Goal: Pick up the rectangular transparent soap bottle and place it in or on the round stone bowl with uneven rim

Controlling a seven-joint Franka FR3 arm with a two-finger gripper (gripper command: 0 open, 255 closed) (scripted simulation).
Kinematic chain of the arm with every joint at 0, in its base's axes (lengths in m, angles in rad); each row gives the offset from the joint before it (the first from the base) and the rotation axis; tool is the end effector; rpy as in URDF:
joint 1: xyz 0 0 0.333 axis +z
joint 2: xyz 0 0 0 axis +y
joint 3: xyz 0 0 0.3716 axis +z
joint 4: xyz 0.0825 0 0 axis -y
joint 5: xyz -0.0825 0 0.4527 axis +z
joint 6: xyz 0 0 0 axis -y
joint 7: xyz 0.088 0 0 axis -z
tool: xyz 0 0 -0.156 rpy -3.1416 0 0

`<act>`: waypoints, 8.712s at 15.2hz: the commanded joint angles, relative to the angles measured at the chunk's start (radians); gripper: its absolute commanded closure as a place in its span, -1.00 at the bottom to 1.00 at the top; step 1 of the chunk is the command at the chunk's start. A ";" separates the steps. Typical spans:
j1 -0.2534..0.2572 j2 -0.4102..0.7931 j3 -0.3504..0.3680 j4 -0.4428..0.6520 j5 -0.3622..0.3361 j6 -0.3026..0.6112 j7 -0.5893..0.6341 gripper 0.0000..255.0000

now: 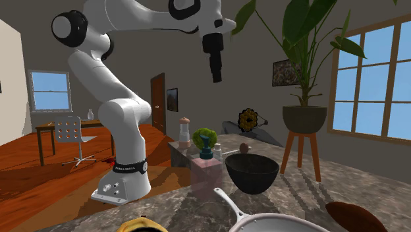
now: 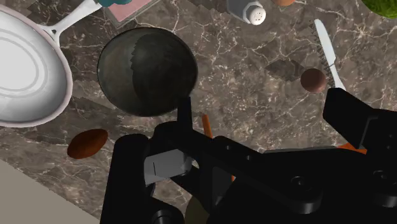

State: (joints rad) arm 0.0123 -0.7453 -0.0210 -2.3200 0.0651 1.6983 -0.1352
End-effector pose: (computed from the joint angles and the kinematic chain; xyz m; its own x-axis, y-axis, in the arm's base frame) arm 0.3682 0.0044 0.5992 0.9837 0.1214 0.1323 0.1304 -0.9895 -0.0620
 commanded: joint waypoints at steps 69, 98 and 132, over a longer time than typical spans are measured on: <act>-0.139 0.199 -0.142 0.012 -0.101 -0.080 -0.034 1.00; -0.077 0.634 -0.089 0.562 -0.016 -0.195 0.049 1.00; -0.079 0.641 -0.091 0.429 -0.016 -0.056 0.037 -1.00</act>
State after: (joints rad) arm -0.0660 -0.1090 -0.1112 -1.9263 0.0490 1.6737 -0.0975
